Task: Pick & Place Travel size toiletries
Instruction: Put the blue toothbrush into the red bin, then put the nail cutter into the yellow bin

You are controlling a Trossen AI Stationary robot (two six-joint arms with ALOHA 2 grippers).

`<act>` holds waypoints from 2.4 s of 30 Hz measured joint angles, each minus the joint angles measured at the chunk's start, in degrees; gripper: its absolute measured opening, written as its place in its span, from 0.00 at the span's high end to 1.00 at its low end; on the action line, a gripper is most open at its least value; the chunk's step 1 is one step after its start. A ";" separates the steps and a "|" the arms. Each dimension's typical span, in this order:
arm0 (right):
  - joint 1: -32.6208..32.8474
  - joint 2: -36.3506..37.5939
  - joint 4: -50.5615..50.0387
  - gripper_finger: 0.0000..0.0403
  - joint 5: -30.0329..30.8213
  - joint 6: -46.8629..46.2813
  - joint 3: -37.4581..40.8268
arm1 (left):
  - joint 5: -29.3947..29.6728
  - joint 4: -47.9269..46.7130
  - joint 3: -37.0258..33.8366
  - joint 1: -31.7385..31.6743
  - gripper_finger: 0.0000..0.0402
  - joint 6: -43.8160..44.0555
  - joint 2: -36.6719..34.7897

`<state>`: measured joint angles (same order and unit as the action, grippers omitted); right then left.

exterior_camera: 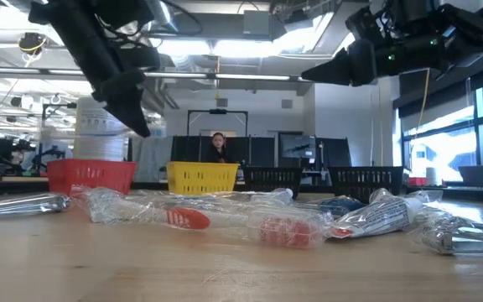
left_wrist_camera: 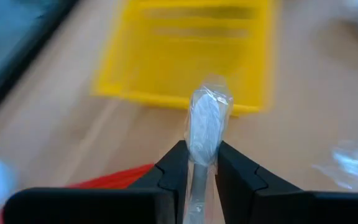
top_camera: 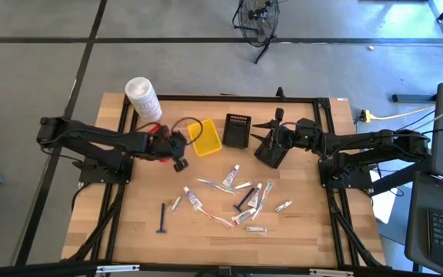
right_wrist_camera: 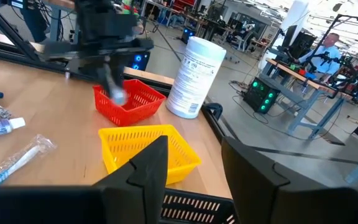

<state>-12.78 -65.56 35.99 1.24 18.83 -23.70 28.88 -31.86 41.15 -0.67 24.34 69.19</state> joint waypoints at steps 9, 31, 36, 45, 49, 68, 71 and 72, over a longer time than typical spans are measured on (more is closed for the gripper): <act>-0.09 0.00 -0.01 0.64 1.54 1.14 0.00 | 2.27 -2.50 0.02 -4.41 0.84 -20.56 -1.37; -0.04 0.00 0.00 0.63 1.31 1.13 0.00 | -8.48 8.17 -8.09 -12.83 0.73 -33.63 -1.16; -0.04 0.00 0.00 0.65 1.31 1.14 0.00 | -9.12 7.91 -8.09 -13.46 0.69 -33.75 -1.16; -0.04 0.00 0.00 0.68 1.33 1.16 0.00 | -7.24 6.78 -7.57 -12.21 0.61 -33.58 -1.16; -0.04 0.00 0.00 0.67 1.32 0.83 0.00 | -4.80 2.84 -4.14 -10.58 0.60 -31.82 -1.16; -0.03 0.00 -0.01 0.73 -1.19 -5.02 0.00 | -24.89 -0.92 2.36 4.11 0.60 8.67 -1.18; -0.02 0.01 -0.76 0.74 -4.19 -8.52 0.00 | -24.86 -0.94 1.49 9.68 0.60 15.99 -1.16; -0.02 0.02 -1.36 0.74 -5.40 -9.71 0.00 | -24.22 -1.32 1.40 11.68 0.60 18.39 -1.13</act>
<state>-12.80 -65.54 34.63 -4.16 9.12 -23.70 4.67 -33.18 42.54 11.01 42.73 68.06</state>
